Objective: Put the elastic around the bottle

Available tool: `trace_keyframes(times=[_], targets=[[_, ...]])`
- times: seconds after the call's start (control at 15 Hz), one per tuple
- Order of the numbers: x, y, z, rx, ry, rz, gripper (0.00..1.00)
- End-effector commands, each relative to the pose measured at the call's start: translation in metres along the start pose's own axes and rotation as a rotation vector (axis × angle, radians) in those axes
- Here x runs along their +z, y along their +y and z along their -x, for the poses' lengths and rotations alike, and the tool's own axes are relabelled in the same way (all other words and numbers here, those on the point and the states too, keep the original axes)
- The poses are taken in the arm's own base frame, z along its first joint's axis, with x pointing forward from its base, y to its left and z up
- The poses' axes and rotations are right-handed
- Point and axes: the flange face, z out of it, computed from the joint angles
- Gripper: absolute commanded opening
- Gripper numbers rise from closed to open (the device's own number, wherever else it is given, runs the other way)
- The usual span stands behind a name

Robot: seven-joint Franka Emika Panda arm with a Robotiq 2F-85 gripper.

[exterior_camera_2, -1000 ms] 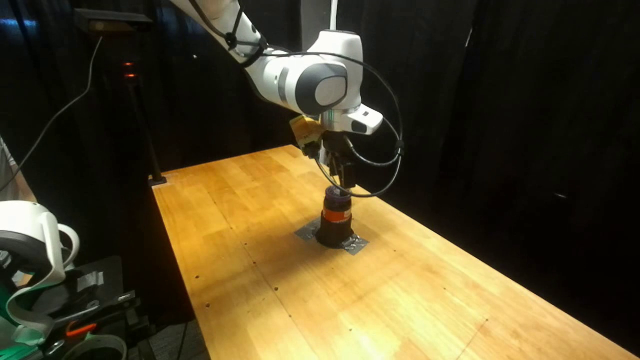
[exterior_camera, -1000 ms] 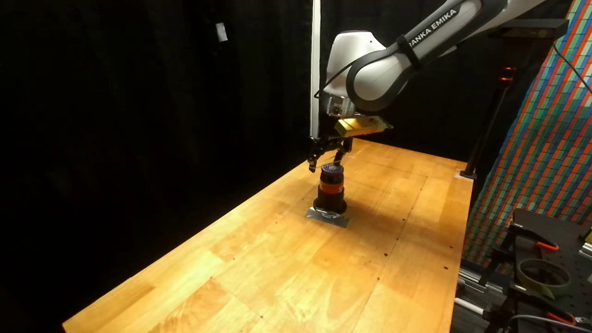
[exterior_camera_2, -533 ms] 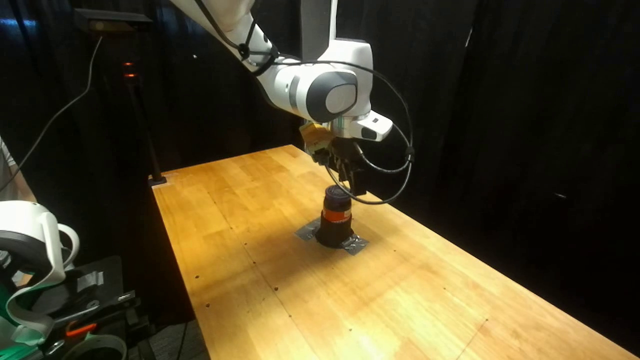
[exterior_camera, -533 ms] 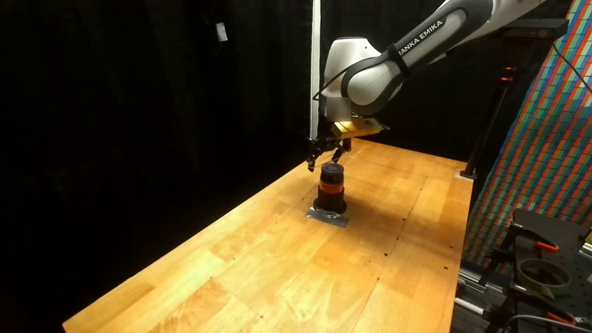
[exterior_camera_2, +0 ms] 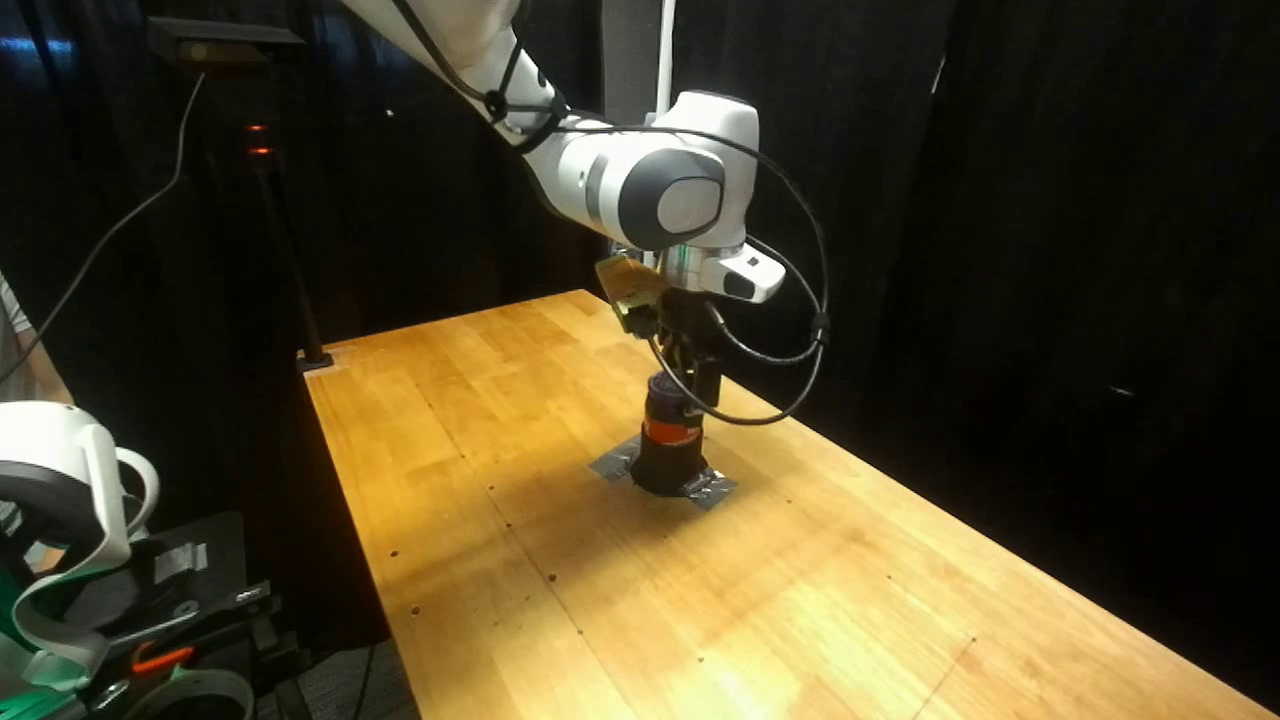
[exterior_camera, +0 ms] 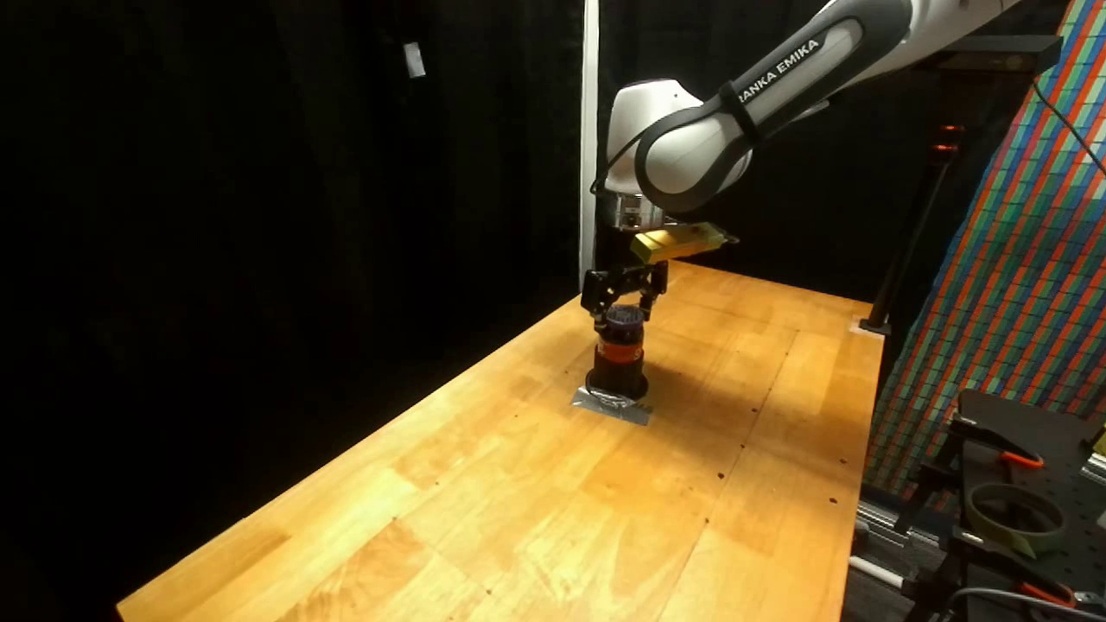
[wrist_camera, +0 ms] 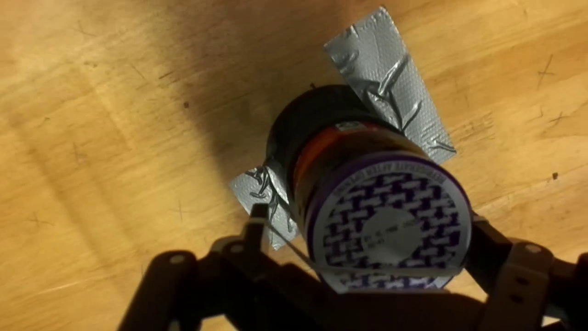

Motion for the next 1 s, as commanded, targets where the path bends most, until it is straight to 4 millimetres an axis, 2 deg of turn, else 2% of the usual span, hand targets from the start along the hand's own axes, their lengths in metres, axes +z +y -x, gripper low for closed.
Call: trace_keyframes(times=[0.0, 0.4, 0.87, 0.93], targets=[[-0.002, -0.004, 0.01, -0.06, -0.137, -0.043, 1.0], [-0.003, 0.01, 0.031, -0.111, -0.371, -0.119, 1.0], [0.016, 0.022, 0.049, -0.036, -0.3, -0.139, 1.0], [0.019, 0.023, 0.054, -0.036, -0.254, -0.141, 0.75]])
